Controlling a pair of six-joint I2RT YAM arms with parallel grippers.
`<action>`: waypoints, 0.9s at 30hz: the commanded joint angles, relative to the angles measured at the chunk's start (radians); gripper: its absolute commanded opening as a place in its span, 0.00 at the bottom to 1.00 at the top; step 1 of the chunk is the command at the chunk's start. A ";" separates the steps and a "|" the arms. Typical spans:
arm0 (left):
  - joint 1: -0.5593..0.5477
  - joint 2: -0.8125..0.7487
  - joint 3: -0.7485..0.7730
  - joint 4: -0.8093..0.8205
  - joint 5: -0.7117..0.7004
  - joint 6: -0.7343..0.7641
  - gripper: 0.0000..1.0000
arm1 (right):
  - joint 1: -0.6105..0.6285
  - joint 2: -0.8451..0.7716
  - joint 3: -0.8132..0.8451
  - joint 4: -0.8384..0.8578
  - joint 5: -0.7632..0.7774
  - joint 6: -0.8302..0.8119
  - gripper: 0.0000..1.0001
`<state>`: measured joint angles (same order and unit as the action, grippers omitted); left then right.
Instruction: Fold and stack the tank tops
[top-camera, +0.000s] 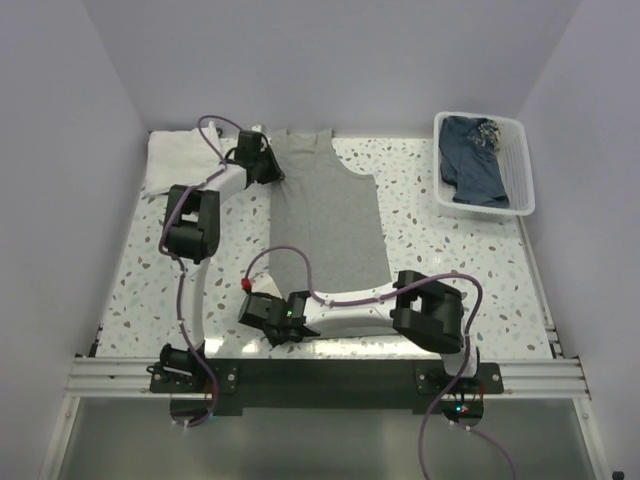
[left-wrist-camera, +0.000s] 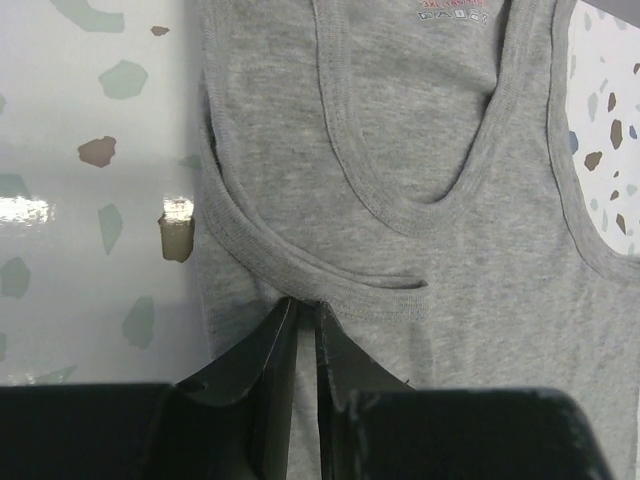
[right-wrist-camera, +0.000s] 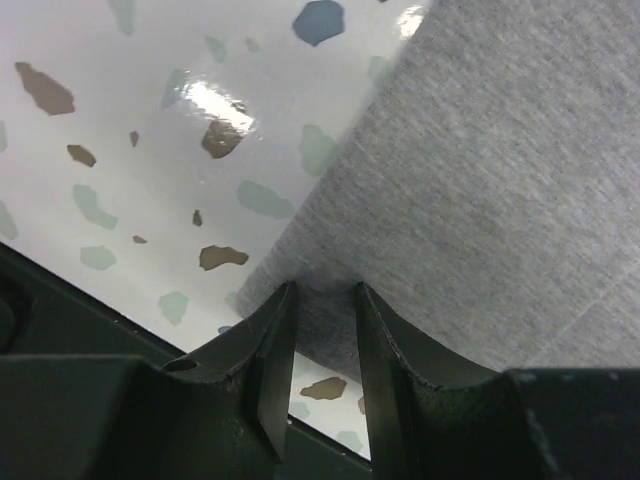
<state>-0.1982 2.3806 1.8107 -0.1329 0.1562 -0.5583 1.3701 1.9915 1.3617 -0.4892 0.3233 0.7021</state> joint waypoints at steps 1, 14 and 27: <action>0.042 0.026 0.036 -0.059 -0.030 0.017 0.18 | 0.043 0.042 0.040 -0.005 -0.076 -0.052 0.34; 0.052 -0.061 0.047 0.007 0.043 0.038 0.34 | 0.012 -0.005 0.090 0.011 -0.075 -0.015 0.42; -0.010 -0.366 -0.046 0.078 0.079 -0.005 0.53 | -0.497 -0.473 -0.072 0.018 -0.148 -0.137 0.54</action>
<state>-0.1684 2.1807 1.8103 -0.1211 0.2325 -0.5499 1.0122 1.5536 1.2976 -0.4683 0.2108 0.6502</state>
